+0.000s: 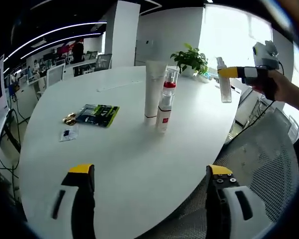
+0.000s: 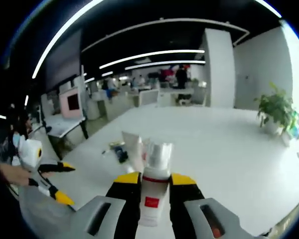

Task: Arrange the skincare products in the storage area until every visible bottle or jar stands upright without overlapping.

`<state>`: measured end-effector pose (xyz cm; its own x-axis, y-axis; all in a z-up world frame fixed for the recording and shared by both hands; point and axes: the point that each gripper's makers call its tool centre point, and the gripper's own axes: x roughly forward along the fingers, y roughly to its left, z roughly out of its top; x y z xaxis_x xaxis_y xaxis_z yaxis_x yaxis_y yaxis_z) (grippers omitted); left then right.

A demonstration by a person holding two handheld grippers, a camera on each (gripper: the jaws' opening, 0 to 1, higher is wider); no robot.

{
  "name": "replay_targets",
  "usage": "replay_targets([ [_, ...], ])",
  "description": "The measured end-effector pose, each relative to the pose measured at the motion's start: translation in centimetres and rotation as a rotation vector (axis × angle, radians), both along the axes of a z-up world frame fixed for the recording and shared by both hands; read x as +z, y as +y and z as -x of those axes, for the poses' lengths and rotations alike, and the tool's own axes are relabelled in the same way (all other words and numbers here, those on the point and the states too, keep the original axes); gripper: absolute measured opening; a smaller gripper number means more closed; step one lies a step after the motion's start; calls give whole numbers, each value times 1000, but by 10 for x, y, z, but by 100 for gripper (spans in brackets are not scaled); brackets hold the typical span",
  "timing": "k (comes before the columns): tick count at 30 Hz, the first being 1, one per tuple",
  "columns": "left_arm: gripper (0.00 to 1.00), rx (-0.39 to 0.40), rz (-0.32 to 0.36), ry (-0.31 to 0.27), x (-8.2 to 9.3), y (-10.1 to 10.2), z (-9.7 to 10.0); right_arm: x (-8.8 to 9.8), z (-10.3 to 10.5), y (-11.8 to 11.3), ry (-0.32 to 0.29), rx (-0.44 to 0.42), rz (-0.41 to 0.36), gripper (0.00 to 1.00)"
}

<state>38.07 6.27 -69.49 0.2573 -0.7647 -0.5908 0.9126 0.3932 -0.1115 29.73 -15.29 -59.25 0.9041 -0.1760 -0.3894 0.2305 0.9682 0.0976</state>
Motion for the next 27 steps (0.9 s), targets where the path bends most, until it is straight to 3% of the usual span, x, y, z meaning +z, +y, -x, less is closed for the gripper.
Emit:
replay_targets([
  [4,87,10,34,1,9,2,-7,1,-2,12,-5,30,-9,13],
  [7,87,43,104,65,18,0,-8,4,-4,24,-9,61,-13,13],
  [9,86,27,94,58,19,1,-5,5,-6,30,-16,74,-21,13],
  [13,86,-39,109,50,30,-9,13,8,-12,47,-25,111,-41,13],
  [27,81,-96,236,81,74,-49,48,14,-14,73,-46,160,-89,13],
])
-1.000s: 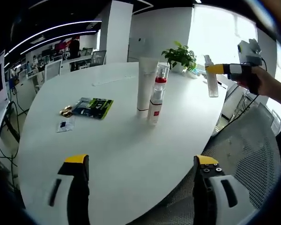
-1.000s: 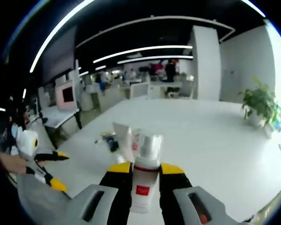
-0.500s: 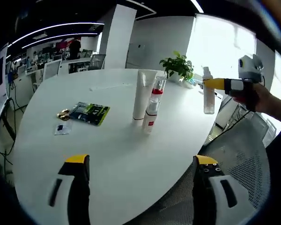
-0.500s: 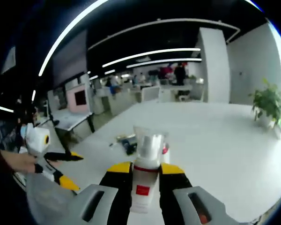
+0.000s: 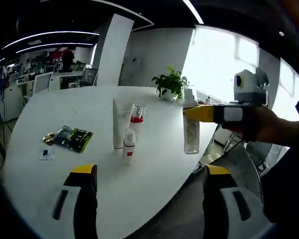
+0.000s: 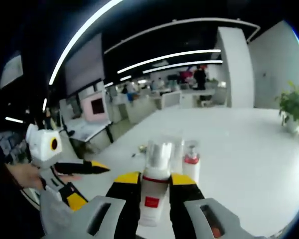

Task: Arrange the skincare products in the storage area until every visible bottle or jar stands upright without overlapping.

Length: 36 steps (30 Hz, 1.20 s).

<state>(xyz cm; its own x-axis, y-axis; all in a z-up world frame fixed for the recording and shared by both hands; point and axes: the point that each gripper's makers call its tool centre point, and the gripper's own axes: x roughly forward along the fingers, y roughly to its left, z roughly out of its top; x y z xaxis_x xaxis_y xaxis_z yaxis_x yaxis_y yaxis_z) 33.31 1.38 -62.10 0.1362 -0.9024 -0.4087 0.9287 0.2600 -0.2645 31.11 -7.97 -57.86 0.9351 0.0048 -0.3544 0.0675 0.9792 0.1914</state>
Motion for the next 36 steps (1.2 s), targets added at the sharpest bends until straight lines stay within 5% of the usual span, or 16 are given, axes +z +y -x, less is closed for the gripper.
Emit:
replay_targets([
  [5,68,-48,48,47,11,-13,22,4,0,17,-11,31,-22,13],
  [9,67,-68,60,38,15,-23,34,7,0,34,-23,60,-27,13],
  [16,59,-74,68,18,18,-29,35,9,0,50,-28,98,-46,13],
  [23,47,-62,60,-62,23,-34,37,13,-2,59,-46,105,-62,13],
  [36,33,-28,72,-79,26,-38,29,20,-3,59,-72,107,-60,14],
])
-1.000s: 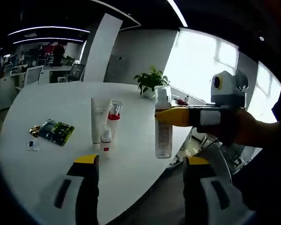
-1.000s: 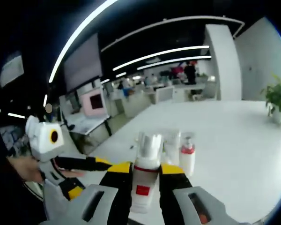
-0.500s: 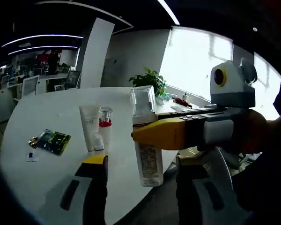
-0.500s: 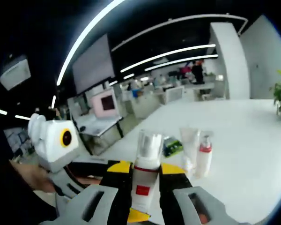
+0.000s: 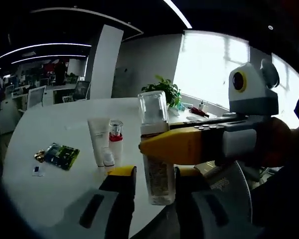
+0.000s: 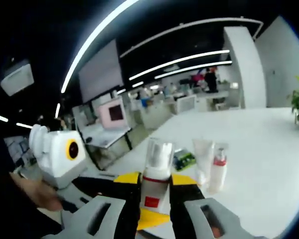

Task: Arrange the skincare products in the storage area until every visible bottle or jar stands upright without overlapping.

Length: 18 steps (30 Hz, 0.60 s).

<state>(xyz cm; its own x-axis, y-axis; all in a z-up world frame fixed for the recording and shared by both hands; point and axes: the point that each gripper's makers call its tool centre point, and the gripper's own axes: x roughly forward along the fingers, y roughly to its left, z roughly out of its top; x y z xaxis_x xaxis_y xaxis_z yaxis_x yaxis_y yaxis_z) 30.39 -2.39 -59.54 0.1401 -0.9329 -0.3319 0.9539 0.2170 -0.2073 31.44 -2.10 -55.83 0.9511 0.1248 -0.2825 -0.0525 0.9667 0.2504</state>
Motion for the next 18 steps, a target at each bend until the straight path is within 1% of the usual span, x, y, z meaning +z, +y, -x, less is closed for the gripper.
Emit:
replay_targets([
  [2,29,-11,9,12,2,-2,2,1,0,1,-4,9,15,14],
  [3,27,-19,16,33,3,-3,3,1,0,2,-5,12,19,14],
  [5,27,-17,32,66,6,-4,2,4,1,1,-14,15,26,14],
  [7,27,-34,46,75,8,-5,2,7,0,0,-21,29,31,14],
  [8,27,-40,56,94,9,-5,3,8,-1,1,-24,44,38,14],
  [9,26,-50,70,126,10,-5,4,9,-1,2,-29,61,43,15],
  [10,26,-56,78,134,12,-5,5,11,-1,3,-36,77,41,15],
  [11,26,-70,104,155,15,-4,4,12,-1,4,-44,93,39,16],
  [12,26,-78,110,159,16,-3,3,15,-1,6,-50,118,31,16],
  [14,26,-103,118,139,20,0,2,16,0,12,-50,181,15,19],
  [15,26,-128,148,165,26,0,4,17,0,14,-44,207,-2,23],
  [16,26,-136,178,192,31,0,5,18,1,15,-44,221,-15,28],
  [17,26,-147,216,202,38,1,4,24,-1,15,-66,228,-69,31],
  [18,26,-157,219,219,40,4,5,26,1,16,-63,258,-89,33],
])
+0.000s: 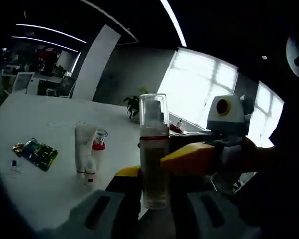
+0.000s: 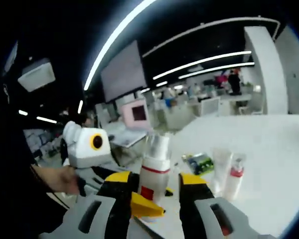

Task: Arrange the skincare products in the storage area until every visible bottle or jar stands upright without overlapping.

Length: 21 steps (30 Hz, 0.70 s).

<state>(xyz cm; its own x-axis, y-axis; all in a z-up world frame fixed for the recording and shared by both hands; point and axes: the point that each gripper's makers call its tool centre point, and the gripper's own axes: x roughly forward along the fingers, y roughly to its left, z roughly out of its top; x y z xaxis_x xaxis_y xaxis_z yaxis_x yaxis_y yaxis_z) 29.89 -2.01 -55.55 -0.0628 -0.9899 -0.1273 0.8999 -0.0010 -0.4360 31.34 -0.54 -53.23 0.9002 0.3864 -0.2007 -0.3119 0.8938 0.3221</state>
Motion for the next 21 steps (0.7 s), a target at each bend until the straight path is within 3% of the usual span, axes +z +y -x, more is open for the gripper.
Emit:
replay_targets([
  [3,26,-29,38,7,9,5,2,10,3,1,-30,86,-41,32],
  [6,26,-72,71,29,18,8,8,24,11,16,-10,258,-196,33],
  [9,26,-130,127,76,30,10,17,26,11,16,-30,319,-138,29],
  [12,26,-164,141,102,31,13,22,35,14,22,-24,393,-203,28],
  [17,26,-186,99,75,20,18,24,37,22,29,-19,510,-183,24],
  [21,26,-180,99,65,22,21,24,31,25,33,-8,564,-146,22],
])
